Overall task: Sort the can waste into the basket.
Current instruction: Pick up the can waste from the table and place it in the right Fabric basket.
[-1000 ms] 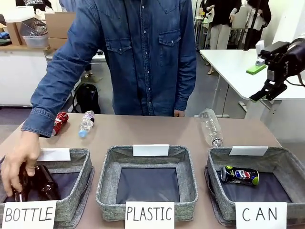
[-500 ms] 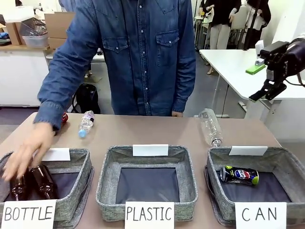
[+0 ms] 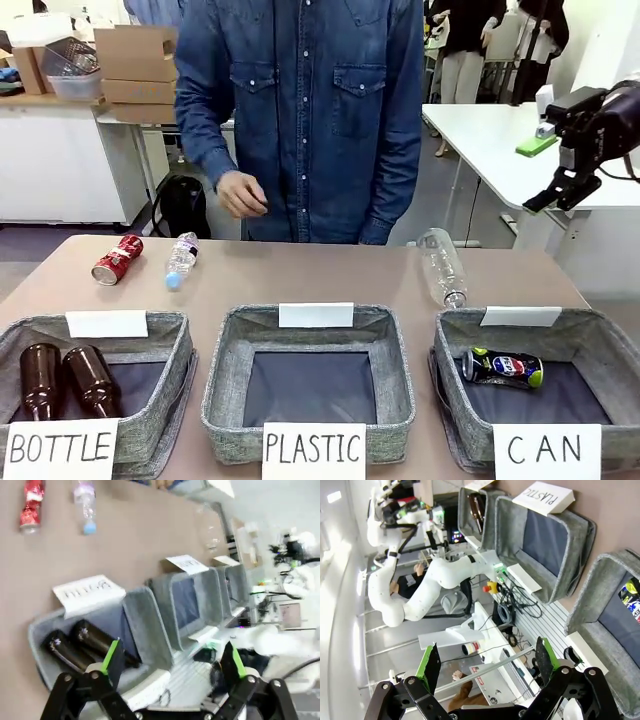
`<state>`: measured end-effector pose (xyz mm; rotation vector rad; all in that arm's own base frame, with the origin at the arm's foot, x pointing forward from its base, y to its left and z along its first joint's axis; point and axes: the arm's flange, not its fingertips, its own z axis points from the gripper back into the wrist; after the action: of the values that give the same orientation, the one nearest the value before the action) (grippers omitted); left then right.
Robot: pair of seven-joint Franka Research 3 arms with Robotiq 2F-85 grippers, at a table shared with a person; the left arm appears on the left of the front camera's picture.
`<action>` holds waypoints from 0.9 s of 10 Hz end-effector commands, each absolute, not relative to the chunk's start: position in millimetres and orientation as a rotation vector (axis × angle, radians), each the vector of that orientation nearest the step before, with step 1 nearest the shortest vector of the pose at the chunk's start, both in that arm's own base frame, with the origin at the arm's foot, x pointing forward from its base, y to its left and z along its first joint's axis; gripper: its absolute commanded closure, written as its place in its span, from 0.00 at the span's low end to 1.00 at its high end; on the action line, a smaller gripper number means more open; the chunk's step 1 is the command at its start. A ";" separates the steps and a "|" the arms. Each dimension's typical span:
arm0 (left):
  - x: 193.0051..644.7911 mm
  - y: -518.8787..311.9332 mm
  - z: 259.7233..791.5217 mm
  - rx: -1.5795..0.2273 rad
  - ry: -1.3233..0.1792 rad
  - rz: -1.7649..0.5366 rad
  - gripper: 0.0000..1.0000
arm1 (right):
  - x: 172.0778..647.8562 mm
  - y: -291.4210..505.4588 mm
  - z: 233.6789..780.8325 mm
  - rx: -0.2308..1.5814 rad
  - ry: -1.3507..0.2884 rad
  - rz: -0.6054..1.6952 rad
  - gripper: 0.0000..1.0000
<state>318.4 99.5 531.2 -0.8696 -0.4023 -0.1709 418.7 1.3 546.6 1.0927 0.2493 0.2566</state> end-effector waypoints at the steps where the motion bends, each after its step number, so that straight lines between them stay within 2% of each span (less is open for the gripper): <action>1: 370.6 66.5 516.9 -0.692 -0.417 -0.184 0.00 | 419.7 -2.1 548.2 1.093 0.247 0.280 0.00; 3: 413.6 36.7 503.4 -0.728 -0.364 -0.226 0.00 | 419.7 -2.1 548.2 1.093 0.247 0.280 0.00; 4: 430.6 30.5 497.8 -0.773 -0.455 -0.194 0.00 | 419.7 -2.1 548.2 1.093 0.247 0.280 0.00; 5: 441.0 35.1 497.0 -0.443 -0.605 0.058 0.00 | 419.7 -2.1 548.2 1.093 0.247 0.280 0.00; 6: 416.0 21.3 495.2 -0.711 -0.392 -0.224 0.00 | 419.7 -2.1 548.2 1.093 0.247 0.280 0.00; 8: 416.0 21.3 495.2 -0.711 -0.392 -0.224 0.00 | 419.7 -2.1 548.2 1.093 0.247 0.280 0.00; 9: 431.9 22.8 491.8 -0.656 -0.447 -0.158 0.00 | 419.7 -2.1 548.2 1.093 0.247 0.280 0.00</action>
<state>424.9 17.2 493.8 -0.6912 -0.4172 -0.1858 418.9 1.1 546.3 1.0935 0.2511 0.2567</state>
